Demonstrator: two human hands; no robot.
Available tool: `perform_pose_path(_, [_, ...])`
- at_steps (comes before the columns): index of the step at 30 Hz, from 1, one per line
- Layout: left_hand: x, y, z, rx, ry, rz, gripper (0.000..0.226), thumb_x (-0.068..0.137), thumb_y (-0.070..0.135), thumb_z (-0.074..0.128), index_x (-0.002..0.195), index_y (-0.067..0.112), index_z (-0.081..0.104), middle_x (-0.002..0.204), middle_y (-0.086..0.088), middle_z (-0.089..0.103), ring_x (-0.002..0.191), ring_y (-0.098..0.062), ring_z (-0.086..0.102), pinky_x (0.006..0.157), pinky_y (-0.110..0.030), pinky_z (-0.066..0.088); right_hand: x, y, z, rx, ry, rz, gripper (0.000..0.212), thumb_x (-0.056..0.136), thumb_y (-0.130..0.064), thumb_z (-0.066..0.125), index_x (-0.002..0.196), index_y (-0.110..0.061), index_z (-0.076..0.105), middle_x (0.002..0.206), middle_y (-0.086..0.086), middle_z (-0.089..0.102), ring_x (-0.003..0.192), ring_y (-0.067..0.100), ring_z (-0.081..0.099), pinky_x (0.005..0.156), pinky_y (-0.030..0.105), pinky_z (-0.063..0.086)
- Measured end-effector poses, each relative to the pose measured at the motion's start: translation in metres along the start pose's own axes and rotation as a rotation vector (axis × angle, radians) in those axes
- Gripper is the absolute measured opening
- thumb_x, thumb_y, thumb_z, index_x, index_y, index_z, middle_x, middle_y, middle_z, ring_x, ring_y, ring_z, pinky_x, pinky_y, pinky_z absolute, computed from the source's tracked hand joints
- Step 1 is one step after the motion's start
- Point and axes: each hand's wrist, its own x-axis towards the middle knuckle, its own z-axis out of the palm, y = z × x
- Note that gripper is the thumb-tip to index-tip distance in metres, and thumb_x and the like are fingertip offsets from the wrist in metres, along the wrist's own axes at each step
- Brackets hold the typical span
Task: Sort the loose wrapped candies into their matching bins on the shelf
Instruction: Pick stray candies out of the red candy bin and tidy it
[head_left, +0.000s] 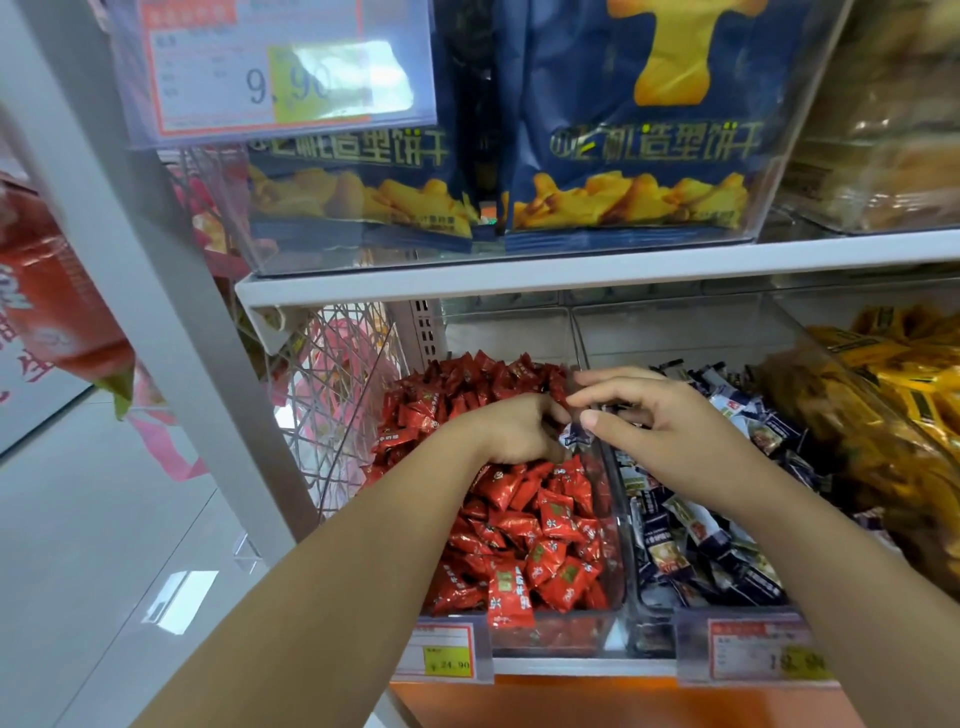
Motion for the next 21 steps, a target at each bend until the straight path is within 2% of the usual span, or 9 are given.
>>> perform_pose_path(2, [0.000, -0.002, 0.003, -0.053, 0.020, 0.015, 0.046, 0.085, 0.015, 0.069, 0.127, 0.010, 0.050, 0.104, 0.000, 0.059, 0.099, -0.015, 0.057, 0.076, -0.020, 0.042, 0.000, -0.001, 0.000, 0.001, 0.000, -0.004, 0.018, 0.089, -0.026, 0.060, 0.097, -0.041, 0.066, 0.120, -0.026, 0.052, 0.114, -0.014, 0.044, 0.104, 0.023, 0.036])
perform_pose_path(6, [-0.002, -0.005, 0.005, -0.076, 0.056, 0.062, 0.038, 0.084, 0.012, 0.070, 0.118, 0.012, 0.052, 0.087, 0.010, 0.051, 0.087, -0.011, 0.053, 0.063, -0.012, 0.040, 0.000, -0.001, 0.000, 0.004, -0.003, -0.007, 0.018, 0.089, -0.026, 0.059, 0.096, -0.042, 0.066, 0.118, -0.028, 0.051, 0.113, -0.016, 0.044, 0.101, 0.019, 0.035])
perform_pose_path(9, [-0.005, -0.005, 0.005, -0.099, 0.088, 0.094, 0.031, 0.083, 0.009, 0.069, 0.107, 0.017, 0.052, 0.085, 0.009, 0.052, 0.079, -0.008, 0.053, 0.064, -0.013, 0.041, 0.000, 0.000, 0.000, 0.011, -0.001, -0.012, 0.018, 0.089, -0.025, 0.060, 0.097, -0.040, 0.066, 0.118, -0.028, 0.052, 0.113, -0.016, 0.044, 0.099, 0.015, 0.035])
perform_pose_path(11, [-0.008, -0.006, 0.002, -0.111, 0.126, 0.130, 0.028, 0.083, 0.010, 0.069, 0.104, 0.019, 0.053, 0.089, 0.007, 0.055, 0.083, -0.010, 0.056, 0.066, -0.014, 0.043, 0.001, 0.000, -0.001, 0.021, -0.003, -0.012, 0.018, 0.089, -0.024, 0.060, 0.097, -0.039, 0.067, 0.118, -0.027, 0.052, 0.113, -0.015, 0.045, 0.097, 0.013, 0.035])
perform_pose_path(14, [-0.015, -0.005, -0.006, -0.189, 0.160, 0.143, 0.027, 0.085, 0.011, 0.067, 0.106, 0.022, 0.055, 0.091, 0.005, 0.059, 0.083, -0.011, 0.057, 0.070, -0.018, 0.044, 0.002, 0.001, -0.001, 0.081, 0.008, 0.005, 0.018, 0.090, -0.023, 0.059, 0.097, -0.038, 0.067, 0.117, -0.026, 0.054, 0.112, -0.013, 0.048, 0.096, 0.014, 0.038])
perform_pose_path(16, [-0.021, -0.003, -0.011, -0.235, 0.187, 0.139, 0.027, 0.085, 0.013, 0.066, 0.108, 0.023, 0.056, 0.089, 0.005, 0.062, 0.079, -0.008, 0.058, 0.072, -0.021, 0.044, 0.002, 0.001, -0.001, 0.097, 0.021, 0.015, 0.018, 0.092, -0.023, 0.057, 0.099, -0.037, 0.066, 0.116, -0.026, 0.055, 0.109, -0.016, 0.048, 0.090, 0.009, 0.038])
perform_pose_path(19, [-0.030, -0.001, -0.018, -0.249, 0.237, 0.148, 0.031, 0.087, 0.014, 0.064, 0.116, 0.020, 0.053, 0.091, 0.004, 0.063, 0.079, -0.008, 0.057, 0.068, -0.014, 0.042, 0.000, 0.000, 0.000, 0.091, 0.041, 0.005, 0.020, 0.093, -0.021, 0.054, 0.100, -0.036, 0.066, 0.111, -0.029, 0.055, 0.102, -0.022, 0.047, 0.080, -0.002, 0.036])
perform_pose_path(21, [-0.036, 0.000, -0.020, -0.257, 0.271, 0.162, 0.025, 0.089, 0.014, 0.062, 0.110, 0.022, 0.052, 0.090, 0.002, 0.064, 0.080, -0.013, 0.059, 0.067, -0.014, 0.041, -0.002, -0.002, 0.000, 0.087, 0.064, 0.002, 0.022, 0.094, -0.020, 0.053, 0.099, -0.038, 0.066, 0.109, -0.029, 0.055, 0.101, -0.019, 0.049, 0.080, -0.004, 0.036])
